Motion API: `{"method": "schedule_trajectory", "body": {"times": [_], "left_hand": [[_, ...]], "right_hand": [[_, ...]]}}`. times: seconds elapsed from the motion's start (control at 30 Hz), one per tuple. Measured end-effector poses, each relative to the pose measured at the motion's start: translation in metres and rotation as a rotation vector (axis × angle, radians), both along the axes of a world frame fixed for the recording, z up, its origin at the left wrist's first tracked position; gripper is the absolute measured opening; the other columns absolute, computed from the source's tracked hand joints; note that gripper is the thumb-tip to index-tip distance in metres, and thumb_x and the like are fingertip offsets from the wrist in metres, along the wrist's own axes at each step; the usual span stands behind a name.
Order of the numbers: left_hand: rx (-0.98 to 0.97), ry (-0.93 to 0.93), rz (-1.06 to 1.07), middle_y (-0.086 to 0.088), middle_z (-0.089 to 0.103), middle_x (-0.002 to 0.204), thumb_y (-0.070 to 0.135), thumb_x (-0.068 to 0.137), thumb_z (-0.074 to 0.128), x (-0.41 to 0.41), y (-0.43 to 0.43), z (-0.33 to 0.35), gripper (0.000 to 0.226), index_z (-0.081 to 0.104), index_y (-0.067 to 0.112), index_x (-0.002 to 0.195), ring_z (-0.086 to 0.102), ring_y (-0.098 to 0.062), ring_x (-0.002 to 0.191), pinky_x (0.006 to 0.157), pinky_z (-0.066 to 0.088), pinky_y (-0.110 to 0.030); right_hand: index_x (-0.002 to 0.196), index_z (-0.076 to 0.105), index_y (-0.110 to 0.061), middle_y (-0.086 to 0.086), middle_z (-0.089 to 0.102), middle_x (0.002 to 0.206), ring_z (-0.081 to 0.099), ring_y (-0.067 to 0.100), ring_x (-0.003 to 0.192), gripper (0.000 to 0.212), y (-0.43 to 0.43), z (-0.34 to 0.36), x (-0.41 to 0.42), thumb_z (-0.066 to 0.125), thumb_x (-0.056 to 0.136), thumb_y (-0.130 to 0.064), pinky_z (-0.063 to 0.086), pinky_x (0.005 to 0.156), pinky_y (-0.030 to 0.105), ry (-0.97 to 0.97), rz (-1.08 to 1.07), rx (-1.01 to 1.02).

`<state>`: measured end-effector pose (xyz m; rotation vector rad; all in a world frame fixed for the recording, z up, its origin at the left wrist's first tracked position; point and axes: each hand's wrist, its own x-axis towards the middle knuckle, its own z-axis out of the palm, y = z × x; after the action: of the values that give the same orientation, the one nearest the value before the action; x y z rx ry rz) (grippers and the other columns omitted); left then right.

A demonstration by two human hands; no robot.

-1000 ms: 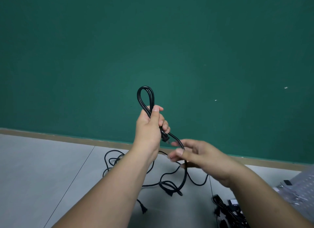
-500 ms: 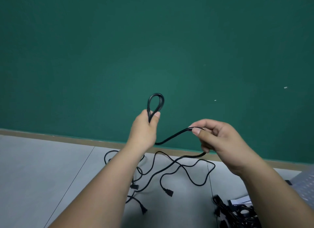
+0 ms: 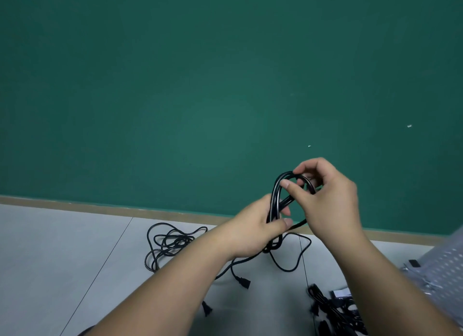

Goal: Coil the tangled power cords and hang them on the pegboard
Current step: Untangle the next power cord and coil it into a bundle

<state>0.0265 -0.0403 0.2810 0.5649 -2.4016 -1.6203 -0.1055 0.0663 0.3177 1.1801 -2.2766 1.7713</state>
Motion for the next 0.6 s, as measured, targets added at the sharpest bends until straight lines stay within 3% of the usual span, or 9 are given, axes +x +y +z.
{"method": "schedule_trajectory", "body": {"times": [0.07, 0.2, 0.3, 0.33, 0.4, 0.47, 0.53, 0.6], "left_hand": [[0.089, 0.029, 0.004, 0.007, 0.060, 0.084, 0.024, 0.108, 0.056, 0.001, 0.004, 0.001, 0.001, 0.056, 0.025, 0.107, 0.055, -0.009, 0.072, 0.070, 0.046, -0.028], [0.220, 0.123, 0.117, 0.000, 0.062, 0.090, 0.010, 0.112, 0.047, -0.001, 0.005, 0.002, 0.009, 0.055, 0.013, 0.108, 0.068, -0.014, 0.087, 0.087, 0.052, -0.033], [0.344, 0.183, 0.265, 0.000, 0.059, 0.080, 0.002, 0.109, 0.043, -0.004, 0.002, 0.003, 0.018, 0.057, 0.013, 0.106, 0.067, -0.018, 0.083, 0.082, 0.052, -0.034], [0.338, 0.194, 0.301, 0.001, 0.060, 0.079, -0.002, 0.107, 0.041, -0.004, 0.001, 0.004, 0.022, 0.057, 0.014, 0.104, 0.067, -0.019, 0.083, 0.080, 0.051, -0.033], [0.259, 0.194, 0.338, 0.002, 0.065, 0.084, -0.005, 0.103, 0.038, -0.003, -0.001, 0.003, 0.027, 0.057, 0.014, 0.103, 0.070, -0.019, 0.089, 0.082, 0.053, -0.033], [0.174, 0.177, 0.325, 0.004, 0.073, 0.095, -0.003, 0.101, 0.039, -0.003, 0.000, 0.002, 0.027, 0.058, 0.017, 0.103, 0.073, -0.017, 0.102, 0.094, 0.056, -0.036], [0.143, 0.166, 0.262, 0.007, 0.074, 0.098, -0.001, 0.100, 0.040, -0.002, 0.004, 0.002, 0.025, 0.057, 0.017, 0.105, 0.073, -0.020, 0.108, 0.103, 0.055, -0.042], [0.172, 0.178, 0.174, -0.001, 0.073, 0.094, -0.001, 0.102, 0.038, -0.002, 0.008, 0.005, 0.021, 0.053, 0.010, 0.110, 0.074, -0.028, 0.099, 0.100, 0.057, -0.044]], "right_hand": [[0.091, 0.068, -0.031, -0.005, 0.062, 0.086, 0.056, 0.010, 0.075, 0.030, 0.000, -0.001, -0.003, 0.094, 0.077, -0.026, 0.041, 0.065, 0.010, 0.105, -0.055, 0.023], [0.100, 0.068, -0.032, -0.008, 0.064, 0.082, 0.057, 0.009, 0.072, 0.022, 0.000, -0.003, -0.006, 0.086, 0.087, -0.034, 0.044, 0.067, 0.013, -0.041, 0.049, 0.033], [0.105, 0.071, -0.031, -0.004, 0.071, 0.084, 0.060, 0.017, 0.071, 0.011, -0.001, -0.008, -0.009, 0.076, 0.096, -0.034, 0.051, 0.070, 0.031, -0.135, 0.167, 0.048], [0.105, 0.072, -0.030, 0.001, 0.072, 0.085, 0.059, 0.020, 0.067, 0.008, -0.002, -0.008, -0.009, 0.075, 0.098, -0.031, 0.050, 0.065, 0.037, -0.179, 0.199, 0.043], [0.105, 0.073, -0.024, 0.010, 0.072, 0.084, 0.054, 0.018, 0.057, 0.005, -0.002, -0.008, -0.007, 0.074, 0.100, -0.024, 0.047, 0.056, 0.036, -0.272, 0.240, 0.010], [0.108, 0.071, -0.019, 0.014, 0.070, 0.081, 0.055, 0.020, 0.052, 0.007, -0.003, -0.005, -0.002, 0.073, 0.101, -0.020, 0.049, 0.052, 0.034, -0.353, 0.271, -0.038], [0.114, 0.070, -0.018, 0.012, 0.067, 0.074, 0.056, 0.021, 0.050, 0.013, -0.004, -0.004, 0.002, 0.071, 0.102, -0.017, 0.050, 0.052, 0.031, -0.399, 0.291, -0.082], [0.117, 0.070, -0.019, 0.003, 0.065, 0.073, 0.055, 0.018, 0.047, 0.015, -0.005, -0.005, 0.002, 0.070, 0.102, -0.017, 0.050, 0.051, 0.029, -0.404, 0.254, -0.104]]}}
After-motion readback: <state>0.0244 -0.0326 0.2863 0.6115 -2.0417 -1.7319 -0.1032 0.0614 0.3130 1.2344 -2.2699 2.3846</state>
